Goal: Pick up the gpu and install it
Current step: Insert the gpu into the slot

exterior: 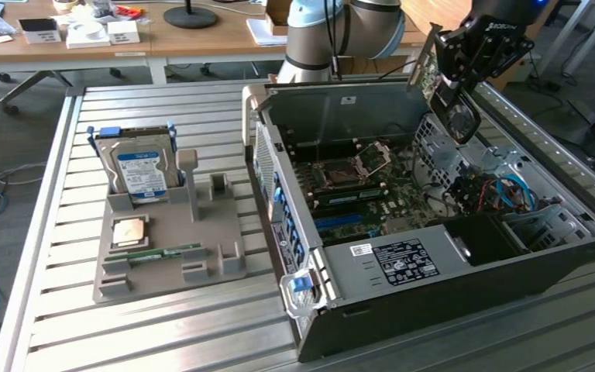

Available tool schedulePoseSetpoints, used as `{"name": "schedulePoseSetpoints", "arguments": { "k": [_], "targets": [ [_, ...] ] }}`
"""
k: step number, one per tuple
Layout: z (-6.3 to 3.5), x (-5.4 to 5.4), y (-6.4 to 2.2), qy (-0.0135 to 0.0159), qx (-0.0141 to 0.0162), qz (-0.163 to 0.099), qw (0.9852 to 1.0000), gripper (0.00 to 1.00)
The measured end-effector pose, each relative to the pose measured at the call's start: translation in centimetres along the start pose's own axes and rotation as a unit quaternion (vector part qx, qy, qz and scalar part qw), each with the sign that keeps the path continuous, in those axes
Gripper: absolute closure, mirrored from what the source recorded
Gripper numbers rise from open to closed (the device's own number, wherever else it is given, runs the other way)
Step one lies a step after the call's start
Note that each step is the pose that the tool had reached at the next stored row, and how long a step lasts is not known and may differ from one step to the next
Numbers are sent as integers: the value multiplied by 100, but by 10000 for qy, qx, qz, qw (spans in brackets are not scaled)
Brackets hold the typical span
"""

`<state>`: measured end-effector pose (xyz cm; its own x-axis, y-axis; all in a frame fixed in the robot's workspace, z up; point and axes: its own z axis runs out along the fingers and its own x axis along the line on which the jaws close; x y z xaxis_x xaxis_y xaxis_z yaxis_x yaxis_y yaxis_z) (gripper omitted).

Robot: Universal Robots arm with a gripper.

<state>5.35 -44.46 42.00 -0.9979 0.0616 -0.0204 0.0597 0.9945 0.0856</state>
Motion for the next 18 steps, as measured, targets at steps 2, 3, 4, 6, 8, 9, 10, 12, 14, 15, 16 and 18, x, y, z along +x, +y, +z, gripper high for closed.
{"name": "schedulePoseSetpoints", "arguments": {
  "k": [2,3,4,6,8,9,10,12,14,15,16,18],
  "targets": [
    [0,0,0,0,0,-1,10000,73],
    [0,0,0,1,0,-8,10000,73],
    [0,0,0,2,0,-22,10000,73],
    [0,1,0,6,-1,-73,10000,73],
    [1,0,0,15,-3,-171,9999,73],
    [1,0,0,21,-5,-241,9997,73],
    [2,0,0,27,-7,-312,9995,73],
    [2,0,0,41,-10,-471,9989,73],
    [3,0,0,55,-13,-645,9979,73],
    [3,0,0,64,-15,-743,9972,73],
    [3,0,0,72,-17,-832,9965,73],
    [4,0,0,87,-20,-1010,9948,73]
  ]
}}
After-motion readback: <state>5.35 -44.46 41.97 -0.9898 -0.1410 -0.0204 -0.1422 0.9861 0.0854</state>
